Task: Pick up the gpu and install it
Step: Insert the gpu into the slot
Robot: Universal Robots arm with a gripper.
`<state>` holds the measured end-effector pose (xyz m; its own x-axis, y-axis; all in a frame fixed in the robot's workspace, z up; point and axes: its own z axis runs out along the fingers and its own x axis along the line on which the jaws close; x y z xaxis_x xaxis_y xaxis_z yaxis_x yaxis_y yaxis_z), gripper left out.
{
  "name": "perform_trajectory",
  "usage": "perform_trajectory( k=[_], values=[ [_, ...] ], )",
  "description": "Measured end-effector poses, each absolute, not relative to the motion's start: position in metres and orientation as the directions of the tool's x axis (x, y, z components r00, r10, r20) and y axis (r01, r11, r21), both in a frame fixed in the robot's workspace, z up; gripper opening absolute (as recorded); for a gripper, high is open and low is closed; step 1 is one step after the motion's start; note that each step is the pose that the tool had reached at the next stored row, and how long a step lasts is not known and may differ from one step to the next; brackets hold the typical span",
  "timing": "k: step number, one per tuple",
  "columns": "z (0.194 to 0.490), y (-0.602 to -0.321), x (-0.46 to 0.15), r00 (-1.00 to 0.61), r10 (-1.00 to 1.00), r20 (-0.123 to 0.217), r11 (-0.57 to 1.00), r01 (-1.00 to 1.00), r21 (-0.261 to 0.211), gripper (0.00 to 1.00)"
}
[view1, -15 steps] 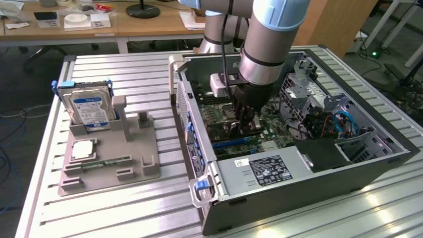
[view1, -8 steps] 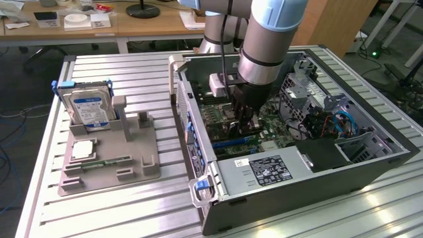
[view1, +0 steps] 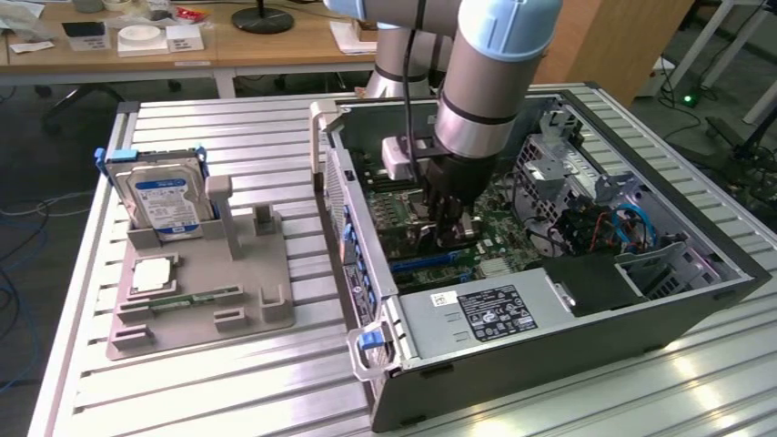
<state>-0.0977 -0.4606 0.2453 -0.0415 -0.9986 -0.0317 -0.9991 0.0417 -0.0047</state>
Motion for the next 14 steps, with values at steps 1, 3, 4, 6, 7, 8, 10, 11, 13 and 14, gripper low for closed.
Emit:
perform_trajectory(
  k=[1, 3, 4, 6, 7, 8, 10, 11, 13, 14],
  values=[
    [0.2449, -0.4606, -0.0978, -0.042, -0.999, -0.032, 0.042, -0.999, -0.005, 0.28],
    [0.2445, -0.4606, -0.0978, -0.042, -0.999, -0.031, 0.042, -0.999, -0.005, 0.28],
    [0.244, -0.4606, -0.0978, -0.042, -0.999, -0.032, 0.042, -0.999, -0.005, 0.28],
    [0.243, -0.4606, -0.0979, -0.042, -0.999, -0.032, 0.042, -0.999, -0.005, 0.28],
    [0.2426, -0.4606, -0.0979, -0.042, -0.999, -0.032, 0.042, -0.999, -0.005, 0.28],
    [0.2423, -0.4606, -0.0979, -0.042, -0.999, -0.031, 0.042, -0.999, -0.005, 0.28],
    [0.2414, -0.4606, -0.098, -0.042, -0.999, -0.032, 0.042, -0.999, -0.005, 0.28],
    [0.2409, -0.4606, -0.0981, -0.042, -0.999, -0.032, 0.042, -0.999, -0.005, 0.28],
    [0.2396, -0.4606, -0.0982, -0.042, -0.999, -0.032, 0.042, -0.999, -0.005, 0.28],
    [0.2392, -0.4606, -0.0982, -0.042, -0.999, -0.032, 0.042, -0.999, -0.004, 0.28]
  ],
)
